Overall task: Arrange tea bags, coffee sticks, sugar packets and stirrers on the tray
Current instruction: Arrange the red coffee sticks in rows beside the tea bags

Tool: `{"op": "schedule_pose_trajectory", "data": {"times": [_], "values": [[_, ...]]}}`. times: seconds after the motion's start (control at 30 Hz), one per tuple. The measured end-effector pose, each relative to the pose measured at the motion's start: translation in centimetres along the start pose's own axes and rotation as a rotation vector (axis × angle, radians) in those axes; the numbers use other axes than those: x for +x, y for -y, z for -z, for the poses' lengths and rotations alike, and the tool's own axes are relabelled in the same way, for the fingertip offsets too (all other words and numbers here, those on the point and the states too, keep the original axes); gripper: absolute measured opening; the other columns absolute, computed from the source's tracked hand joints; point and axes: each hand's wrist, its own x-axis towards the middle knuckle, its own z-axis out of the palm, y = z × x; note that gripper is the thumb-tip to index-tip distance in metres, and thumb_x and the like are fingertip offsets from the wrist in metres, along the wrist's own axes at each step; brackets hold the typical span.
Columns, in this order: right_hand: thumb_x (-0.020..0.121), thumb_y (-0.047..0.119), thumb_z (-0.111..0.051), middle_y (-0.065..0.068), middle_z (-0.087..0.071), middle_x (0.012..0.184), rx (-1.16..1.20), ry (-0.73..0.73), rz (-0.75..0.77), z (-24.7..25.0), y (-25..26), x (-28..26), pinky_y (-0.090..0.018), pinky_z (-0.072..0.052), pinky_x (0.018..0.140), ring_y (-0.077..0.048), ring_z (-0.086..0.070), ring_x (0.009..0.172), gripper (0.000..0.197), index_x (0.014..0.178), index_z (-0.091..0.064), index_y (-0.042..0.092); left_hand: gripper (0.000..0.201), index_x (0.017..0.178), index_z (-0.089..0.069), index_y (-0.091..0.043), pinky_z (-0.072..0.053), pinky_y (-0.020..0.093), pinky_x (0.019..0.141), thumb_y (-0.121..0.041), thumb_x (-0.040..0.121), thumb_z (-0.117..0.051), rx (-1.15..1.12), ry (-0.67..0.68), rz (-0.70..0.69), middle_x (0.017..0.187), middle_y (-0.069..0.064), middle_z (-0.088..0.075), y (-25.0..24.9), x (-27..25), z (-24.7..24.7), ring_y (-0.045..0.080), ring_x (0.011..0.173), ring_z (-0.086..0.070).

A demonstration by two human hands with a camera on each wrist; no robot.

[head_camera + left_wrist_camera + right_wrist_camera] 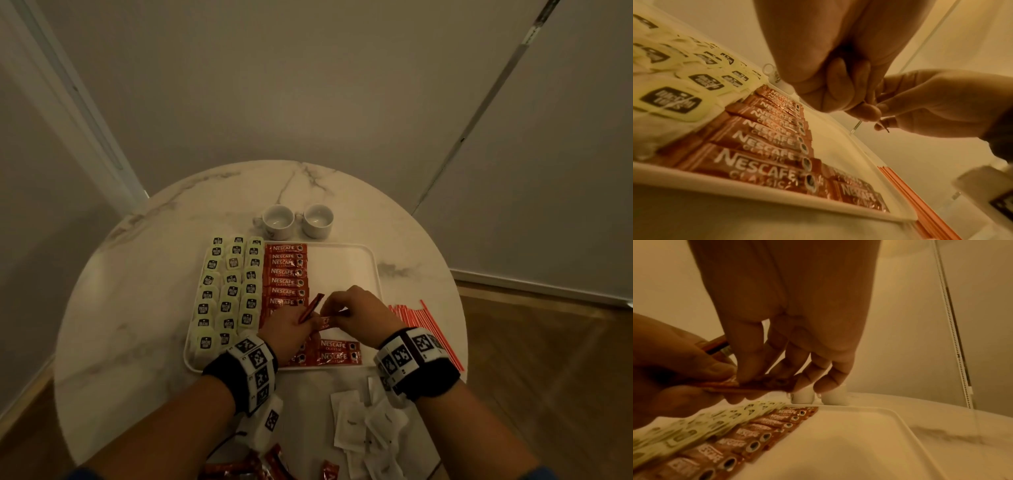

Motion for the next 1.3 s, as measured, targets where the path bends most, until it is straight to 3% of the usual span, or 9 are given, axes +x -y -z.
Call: {"op": "schedule_pose_trajectory", "data": {"times": [0.03,0.1,0.2,0.27,0.4,0.57,0.8,1.17,1.3], "values": [[0.087,0.016,-0.066,0.001,-0.068,0.096,-0.036,0.004,-0.014,-0.1,-0.3,0.2,-0.015,-0.044,0.074,-0.007,-0.055,0.085,0.013,0.098,-0.071,0.020,0.019,0.097,-0.070,-0.019,-0.054,0.035,0.082,-0.028,0.096,-0.053,0.001,-0.014,0.013,0.078,0.000,-0.072,0.2,-0.1,-0.3,0.019,0.080,-0.069],[0.085,0.011,-0.066,0.002,-0.069,0.095,-0.011,-0.006,-0.099,-0.2,-1.4,0.6,-0.011,-0.039,0.070,-0.007,-0.055,0.084,0.014,0.095,-0.071,0.019,0.025,0.116,-0.064,-0.017,-0.052,0.032,0.085,-0.022,0.099,-0.047,0.083,-0.090,0.017,0.095,0.002,-0.072,0.6,-0.4,-0.8,0.018,0.089,-0.067],[0.082,0.003,-0.064,0.002,-0.071,0.096,0.070,-0.025,-0.272,-0.8,-3.1,1.2,-0.021,-0.048,0.080,-0.011,-0.060,0.086,0.018,0.092,-0.071,0.017,0.037,0.130,-0.056,-0.020,-0.042,0.023,0.096,-0.008,0.099,-0.041,0.240,-0.109,-0.040,0.123,-0.002,-0.058,1.0,-1.4,-1.4,0.016,0.111,-0.056],[0.082,0.002,-0.064,0.002,-0.071,0.093,0.065,0.009,-0.308,-1.5,-3.6,1.5,-0.025,-0.049,0.082,-0.010,-0.060,0.085,0.018,0.089,-0.072,0.016,0.039,0.131,-0.056,-0.021,-0.038,0.022,0.102,-0.007,0.097,-0.042,0.379,-0.029,-0.091,0.125,-0.001,-0.053,1.4,-2.0,-2.0,0.015,0.115,-0.051],[0.082,0.001,-0.063,0.010,-0.065,0.082,0.082,0.059,-0.318,-2.7,-3.8,1.8,-0.022,-0.047,0.080,-0.009,-0.060,0.084,0.024,0.078,-0.068,0.024,0.024,0.115,-0.060,-0.016,-0.040,0.035,0.104,-0.018,0.093,-0.052,0.645,0.149,-0.236,0.124,0.001,-0.053,2.8,-2.7,-3.9,0.018,0.112,-0.052],[0.081,0.000,-0.060,0.004,-0.065,0.092,0.017,0.090,-0.287,-3.4,-3.9,1.9,-0.025,-0.050,0.082,-0.013,-0.061,0.089,0.024,0.082,-0.072,0.022,0.034,0.126,-0.061,-0.022,-0.034,0.040,0.107,-0.024,0.092,-0.055,0.870,0.202,-0.262,0.145,0.001,-0.032,3.6,-2.9,-4.8,0.025,0.131,-0.029],[0.083,0.002,-0.059,0.000,-0.062,0.101,-0.035,0.070,-0.233,-3.9,-4.1,1.7,-0.022,-0.049,0.079,-0.014,-0.061,0.092,0.026,0.092,-0.073,0.021,0.036,0.128,-0.060,-0.025,-0.029,0.041,0.109,-0.022,0.093,-0.052,0.942,0.231,-0.255,0.151,0.001,-0.026,3.2,-3.1,-4.9,0.026,0.134,-0.025],[0.087,0.004,-0.057,0.005,-0.056,0.096,-0.009,0.050,-0.240,-4.2,-4.5,1.9,-0.021,-0.045,0.078,-0.009,-0.056,0.088,0.027,0.094,-0.075,0.023,0.042,0.133,-0.054,-0.014,-0.029,0.041,0.111,-0.022,0.092,-0.056,0.963,0.221,-0.227,0.148,0.001,-0.027,3.8,-3.0,-5.2,0.025,0.133,-0.027],[0.089,0.007,-0.056,0.003,-0.057,0.101,0.022,0.006,-0.242,-3.8,-4.4,1.6,-0.023,-0.047,0.084,-0.012,-0.057,0.094,0.025,0.098,-0.074,0.023,0.041,0.133,-0.053,-0.011,-0.030,0.028,0.111,-0.020,0.093,-0.055,0.791,0.166,-0.255,0.142,0.000,-0.034,2.7,-3.4,-4.6,0.020,0.127,-0.035]]}}
